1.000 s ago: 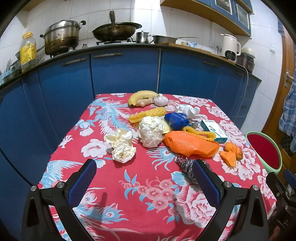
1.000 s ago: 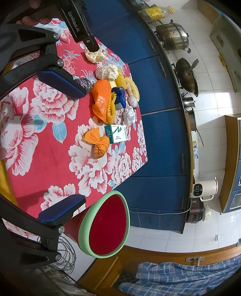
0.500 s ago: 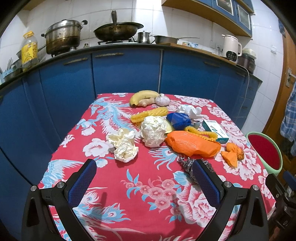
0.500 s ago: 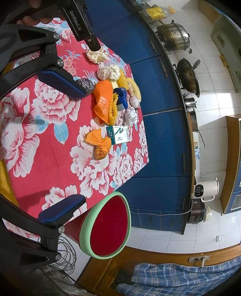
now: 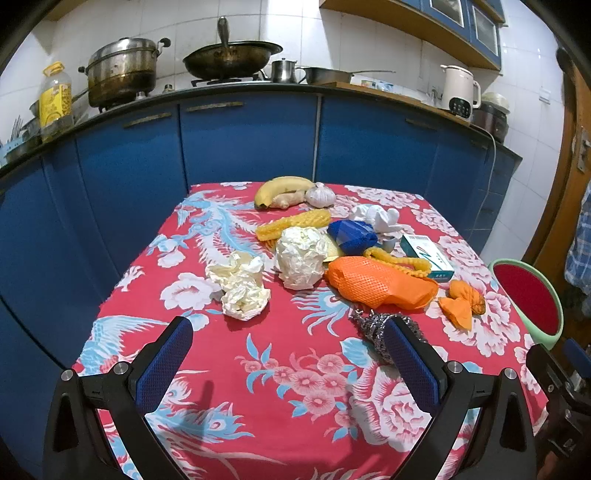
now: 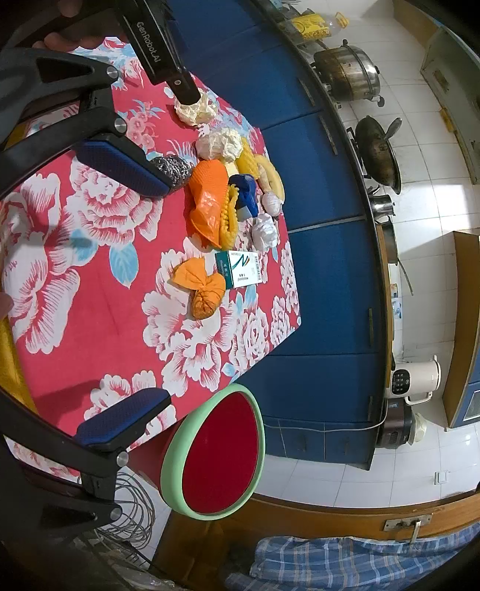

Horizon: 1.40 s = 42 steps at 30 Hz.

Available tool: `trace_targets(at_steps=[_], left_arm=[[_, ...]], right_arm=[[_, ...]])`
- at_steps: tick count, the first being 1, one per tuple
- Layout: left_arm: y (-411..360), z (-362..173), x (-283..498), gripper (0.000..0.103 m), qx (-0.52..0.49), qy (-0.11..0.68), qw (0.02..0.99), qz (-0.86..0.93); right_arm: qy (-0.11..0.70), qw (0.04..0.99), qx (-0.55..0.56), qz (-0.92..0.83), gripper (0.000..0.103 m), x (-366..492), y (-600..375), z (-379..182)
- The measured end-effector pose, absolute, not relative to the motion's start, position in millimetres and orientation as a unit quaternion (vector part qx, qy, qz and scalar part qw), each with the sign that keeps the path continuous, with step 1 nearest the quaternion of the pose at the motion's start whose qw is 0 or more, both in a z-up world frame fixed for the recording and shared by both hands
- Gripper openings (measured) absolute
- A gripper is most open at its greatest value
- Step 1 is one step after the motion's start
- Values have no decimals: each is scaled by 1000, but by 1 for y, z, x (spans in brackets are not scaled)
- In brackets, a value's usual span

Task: Collect trash
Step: 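Grasp the steel wool scrubber with the left tool while the right tool grasps the orange cloth knot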

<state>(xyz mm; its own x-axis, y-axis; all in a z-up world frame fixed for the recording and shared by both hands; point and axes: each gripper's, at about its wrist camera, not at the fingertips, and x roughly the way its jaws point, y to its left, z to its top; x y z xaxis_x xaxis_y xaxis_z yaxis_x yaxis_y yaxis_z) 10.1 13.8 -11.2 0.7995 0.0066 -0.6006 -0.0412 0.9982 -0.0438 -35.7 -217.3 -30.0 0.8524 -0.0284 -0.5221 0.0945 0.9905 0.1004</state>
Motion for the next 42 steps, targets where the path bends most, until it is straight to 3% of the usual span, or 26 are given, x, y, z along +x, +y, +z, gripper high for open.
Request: trace_targets(at_steps=[31, 39, 42], left_arm=[[-51, -45, 61, 102, 15, 398, 916, -47], [-56, -56, 72, 88, 7, 418, 906, -62], [-58, -57, 73, 78, 6, 419, 905, -72]], right_arm=[[340, 939, 55, -8, 102, 19, -262, -43], [357, 933, 46, 6, 102, 47, -261, -47], [363, 931, 45, 11, 102, 60, -260, -48]])
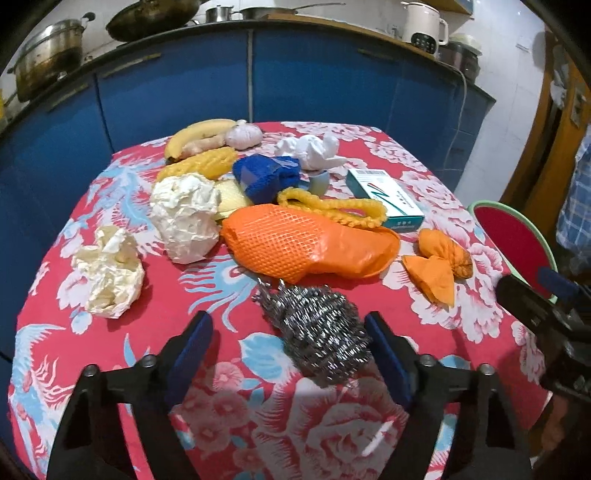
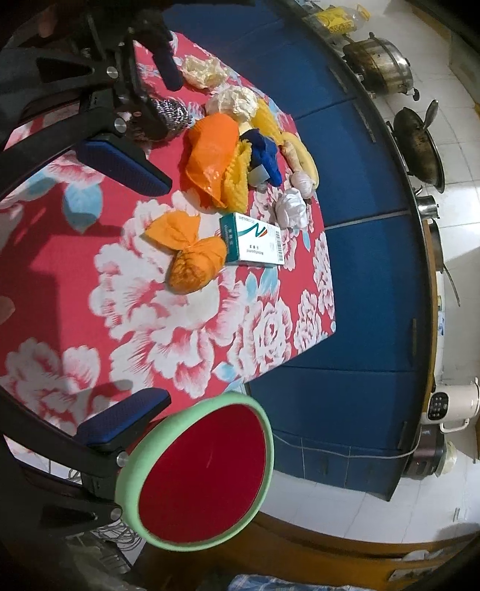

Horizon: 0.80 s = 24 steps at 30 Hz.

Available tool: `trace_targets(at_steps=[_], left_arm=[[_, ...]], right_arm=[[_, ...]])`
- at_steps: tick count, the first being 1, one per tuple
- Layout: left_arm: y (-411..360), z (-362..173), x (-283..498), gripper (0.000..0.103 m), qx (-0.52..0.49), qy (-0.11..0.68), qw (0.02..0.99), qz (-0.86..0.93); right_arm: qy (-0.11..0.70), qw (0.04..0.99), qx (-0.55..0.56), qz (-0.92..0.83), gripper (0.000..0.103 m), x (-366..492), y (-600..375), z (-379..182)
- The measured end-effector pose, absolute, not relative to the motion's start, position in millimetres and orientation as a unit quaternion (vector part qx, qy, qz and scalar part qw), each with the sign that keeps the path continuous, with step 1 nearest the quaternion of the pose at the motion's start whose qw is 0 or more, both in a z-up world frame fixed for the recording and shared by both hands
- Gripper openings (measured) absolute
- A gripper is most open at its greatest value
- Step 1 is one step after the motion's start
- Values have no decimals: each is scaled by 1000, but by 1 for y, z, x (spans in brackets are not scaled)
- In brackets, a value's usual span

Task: Collect trash
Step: 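Grasp the steel wool scrubber with the left tool while the right tool grasps the orange cloth knot, then carry both items to the red bucket and open both tools to drop them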

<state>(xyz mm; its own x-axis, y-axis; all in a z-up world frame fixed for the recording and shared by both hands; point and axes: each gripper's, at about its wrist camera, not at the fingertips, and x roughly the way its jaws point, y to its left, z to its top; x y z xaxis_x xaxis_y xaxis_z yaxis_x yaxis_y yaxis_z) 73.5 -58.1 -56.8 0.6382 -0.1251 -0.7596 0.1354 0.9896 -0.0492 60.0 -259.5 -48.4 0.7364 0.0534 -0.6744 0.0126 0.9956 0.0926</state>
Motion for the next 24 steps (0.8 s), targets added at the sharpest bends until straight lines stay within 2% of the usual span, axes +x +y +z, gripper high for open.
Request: trace_targets(at_steps=[4, 6, 7, 14, 18, 24], left_arm=[[-58, -60, 75, 54, -9, 430, 898, -96], [-57, -61, 75, 44, -21, 434, 894, -112], [-57, -61, 75, 42, -24, 434, 893, -117], [-56, -57, 71, 38, -23, 426, 896, -124], [-51, -53, 68, 37, -30, 420, 898, -129], [-45, -42, 64, 37, -33, 405, 905, -130]], right_arm=[[376, 925, 43, 17, 102, 78, -256, -55], [386, 921, 44, 21, 95, 85, -254, -60], [390, 919, 44, 23, 91, 89, -253, -63], [397, 917, 29, 34, 88, 102, -244, -70], [412, 909, 43, 45, 68, 107, -243, -75], [412, 906, 72, 59, 49, 105, -244, -78]])
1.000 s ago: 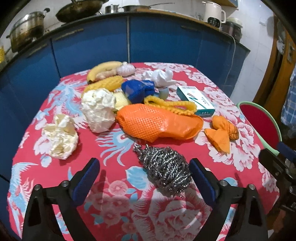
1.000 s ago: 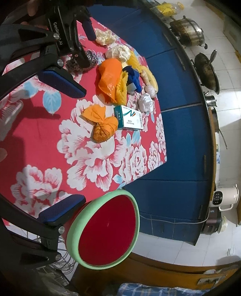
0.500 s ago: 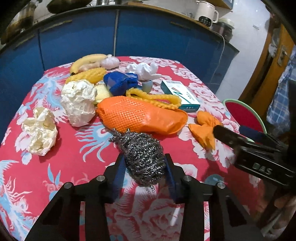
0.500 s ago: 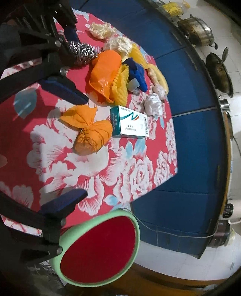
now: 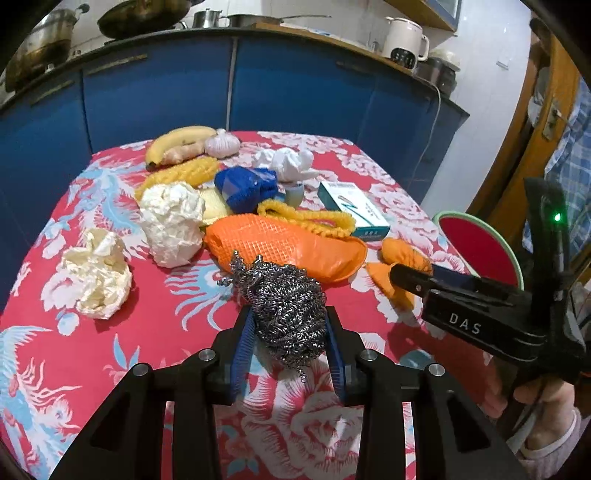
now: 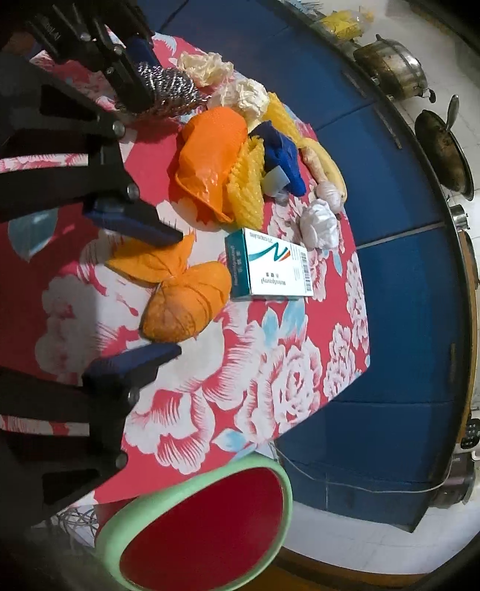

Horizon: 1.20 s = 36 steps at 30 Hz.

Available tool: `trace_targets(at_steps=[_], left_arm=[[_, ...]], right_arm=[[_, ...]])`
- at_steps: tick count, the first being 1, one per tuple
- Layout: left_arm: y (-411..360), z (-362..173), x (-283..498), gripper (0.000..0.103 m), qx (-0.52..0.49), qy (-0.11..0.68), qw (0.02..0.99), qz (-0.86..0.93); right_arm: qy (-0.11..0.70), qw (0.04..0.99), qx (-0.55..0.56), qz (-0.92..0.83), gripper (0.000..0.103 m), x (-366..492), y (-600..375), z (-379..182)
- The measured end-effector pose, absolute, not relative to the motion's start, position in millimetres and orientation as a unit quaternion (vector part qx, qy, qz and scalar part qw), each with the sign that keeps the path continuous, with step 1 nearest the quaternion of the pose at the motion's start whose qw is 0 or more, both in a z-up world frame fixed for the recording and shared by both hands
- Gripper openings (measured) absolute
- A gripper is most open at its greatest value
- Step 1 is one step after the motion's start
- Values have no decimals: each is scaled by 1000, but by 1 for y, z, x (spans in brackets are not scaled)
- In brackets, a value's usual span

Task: Collect trash
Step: 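Carry both items to the red bucket and open both tools to drop them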

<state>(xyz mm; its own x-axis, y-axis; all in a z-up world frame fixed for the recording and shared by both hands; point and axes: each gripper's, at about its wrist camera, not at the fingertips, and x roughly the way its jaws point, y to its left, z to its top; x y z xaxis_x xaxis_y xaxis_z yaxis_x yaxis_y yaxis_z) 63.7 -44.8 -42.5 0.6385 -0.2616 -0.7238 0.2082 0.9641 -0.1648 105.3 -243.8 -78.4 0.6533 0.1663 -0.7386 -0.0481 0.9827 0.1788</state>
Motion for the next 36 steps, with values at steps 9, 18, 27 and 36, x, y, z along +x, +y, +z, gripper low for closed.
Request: trace_targets(at_steps=[9, 18, 27, 36], left_arm=[[-47, -28, 67, 37, -29, 396, 907, -139], [-65, -14, 73, 37, -22, 391, 906, -162], [-110, -10, 87, 37, -12, 402, 891, -211], [-176, -7, 108, 37, 16, 405, 874, -267]], right_arm=[[394, 913, 88, 62, 18, 96, -250, -70], [365, 925, 90, 58, 18, 73, -269, -45], [340, 935, 96, 13, 18, 53, -311, -17], [334, 935, 105, -51, 18, 44, -362, -12]])
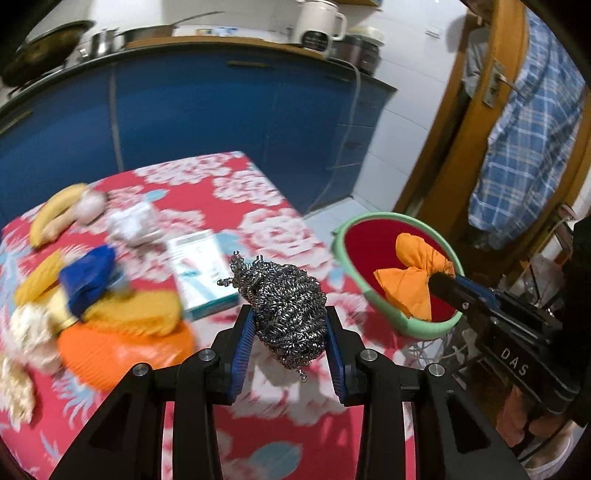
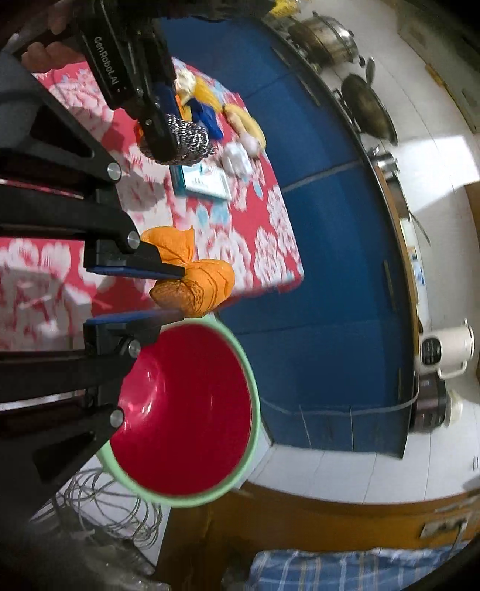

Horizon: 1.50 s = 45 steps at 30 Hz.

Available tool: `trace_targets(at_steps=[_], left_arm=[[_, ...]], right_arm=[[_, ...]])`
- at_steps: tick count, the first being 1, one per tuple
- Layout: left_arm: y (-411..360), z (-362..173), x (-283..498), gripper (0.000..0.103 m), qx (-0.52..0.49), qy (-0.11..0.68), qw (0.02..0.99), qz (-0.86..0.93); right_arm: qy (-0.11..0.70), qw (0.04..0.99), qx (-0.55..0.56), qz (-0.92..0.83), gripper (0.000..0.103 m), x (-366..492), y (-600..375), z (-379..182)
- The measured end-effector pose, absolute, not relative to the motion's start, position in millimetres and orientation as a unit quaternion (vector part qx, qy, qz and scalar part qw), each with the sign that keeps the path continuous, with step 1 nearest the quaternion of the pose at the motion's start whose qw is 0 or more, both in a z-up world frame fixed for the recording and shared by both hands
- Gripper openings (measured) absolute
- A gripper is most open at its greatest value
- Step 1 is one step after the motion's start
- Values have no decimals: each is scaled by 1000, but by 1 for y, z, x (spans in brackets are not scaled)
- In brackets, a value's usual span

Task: Collect trash
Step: 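Carry both items to the red bucket and open both tools to drop them, then move both open tools back from the bucket to the table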

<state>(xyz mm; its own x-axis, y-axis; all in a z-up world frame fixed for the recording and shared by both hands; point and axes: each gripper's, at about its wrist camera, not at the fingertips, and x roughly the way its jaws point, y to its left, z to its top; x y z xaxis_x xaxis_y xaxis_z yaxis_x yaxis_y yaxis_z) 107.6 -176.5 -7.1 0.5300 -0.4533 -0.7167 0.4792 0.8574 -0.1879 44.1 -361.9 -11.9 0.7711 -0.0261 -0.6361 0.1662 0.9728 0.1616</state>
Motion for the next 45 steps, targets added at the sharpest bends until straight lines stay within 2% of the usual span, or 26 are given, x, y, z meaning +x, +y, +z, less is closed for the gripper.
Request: trace_targets(at_steps=[12, 30, 33, 35, 38, 45], left_arm=[[-260, -20, 131, 37, 51, 423, 846, -319], [-318, -51, 157, 38, 84, 453, 824, -331], [-323, -52, 159, 40, 88, 453, 824, -329], [-326, -53, 160, 48, 89, 455, 825, -325], [-327, -51, 161, 57, 84, 454, 826, -323], [-317, -41, 160, 59, 76, 449, 833, -314]], right_arm=[[354, 920, 115, -118, 18, 51, -418, -30], [389, 893, 147, -172, 21, 63, -464, -62], [389, 891, 152, -176, 22, 63, -467, -63], [386, 891, 156, -179, 24, 62, -468, -63], [382, 892, 162, -182, 32, 60, -471, -63], [374, 893, 171, -184, 39, 55, -472, -58]])
